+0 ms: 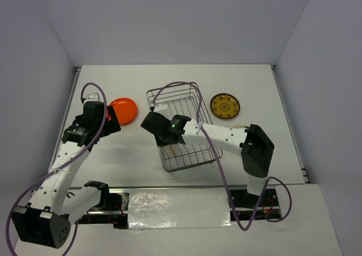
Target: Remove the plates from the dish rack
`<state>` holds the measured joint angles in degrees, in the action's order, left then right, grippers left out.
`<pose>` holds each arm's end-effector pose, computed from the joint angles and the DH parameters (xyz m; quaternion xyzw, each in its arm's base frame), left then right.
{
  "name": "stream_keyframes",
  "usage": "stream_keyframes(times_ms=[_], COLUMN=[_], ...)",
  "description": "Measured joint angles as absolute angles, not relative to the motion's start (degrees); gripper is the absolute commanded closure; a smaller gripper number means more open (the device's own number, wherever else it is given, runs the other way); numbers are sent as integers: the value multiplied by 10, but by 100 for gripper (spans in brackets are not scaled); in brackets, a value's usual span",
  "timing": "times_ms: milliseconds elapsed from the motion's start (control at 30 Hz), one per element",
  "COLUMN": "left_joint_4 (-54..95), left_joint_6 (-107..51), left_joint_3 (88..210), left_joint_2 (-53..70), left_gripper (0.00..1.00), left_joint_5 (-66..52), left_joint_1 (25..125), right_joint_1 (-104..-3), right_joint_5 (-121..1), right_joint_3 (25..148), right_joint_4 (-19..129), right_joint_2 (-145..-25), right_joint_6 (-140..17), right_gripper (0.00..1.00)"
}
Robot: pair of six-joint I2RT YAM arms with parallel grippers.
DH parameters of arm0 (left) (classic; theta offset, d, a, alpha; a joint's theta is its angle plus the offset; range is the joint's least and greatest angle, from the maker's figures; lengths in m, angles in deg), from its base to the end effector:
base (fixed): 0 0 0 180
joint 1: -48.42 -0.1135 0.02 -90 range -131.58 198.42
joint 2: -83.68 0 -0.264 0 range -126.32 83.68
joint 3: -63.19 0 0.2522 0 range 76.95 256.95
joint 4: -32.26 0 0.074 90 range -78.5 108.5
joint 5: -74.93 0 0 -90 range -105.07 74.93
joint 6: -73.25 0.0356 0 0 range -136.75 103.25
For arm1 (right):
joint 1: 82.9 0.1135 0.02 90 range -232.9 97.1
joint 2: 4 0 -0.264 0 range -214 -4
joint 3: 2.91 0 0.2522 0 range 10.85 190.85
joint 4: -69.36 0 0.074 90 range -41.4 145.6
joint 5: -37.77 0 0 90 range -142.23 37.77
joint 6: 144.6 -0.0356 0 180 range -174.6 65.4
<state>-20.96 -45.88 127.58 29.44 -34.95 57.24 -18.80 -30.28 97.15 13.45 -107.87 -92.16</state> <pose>0.1921 -0.0176 0.2988 -0.2270 0.8773 0.0222 0.4224 0.1818 0.3440 0.2606 -0.1691 0.9337 0.0827 0.3044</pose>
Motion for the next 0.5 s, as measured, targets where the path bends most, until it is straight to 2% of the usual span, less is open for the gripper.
stream_keyframes(times_ms=[267,500], left_joint_4=[-209,-210], left_joint_6=[-458,-457], left_joint_3=[1276,1276], left_joint_2=[294,294], left_gripper=[0,0], left_joint_5=[-347,-347], left_joint_1=[573,573], right_joint_1=[-184,-184], right_joint_5=[-302,-280], right_joint_3=[978,979], right_joint_4=[141,177], right_joint_2=[-1034,-897], right_joint_6=[-957,-993], right_gripper=[100,99])
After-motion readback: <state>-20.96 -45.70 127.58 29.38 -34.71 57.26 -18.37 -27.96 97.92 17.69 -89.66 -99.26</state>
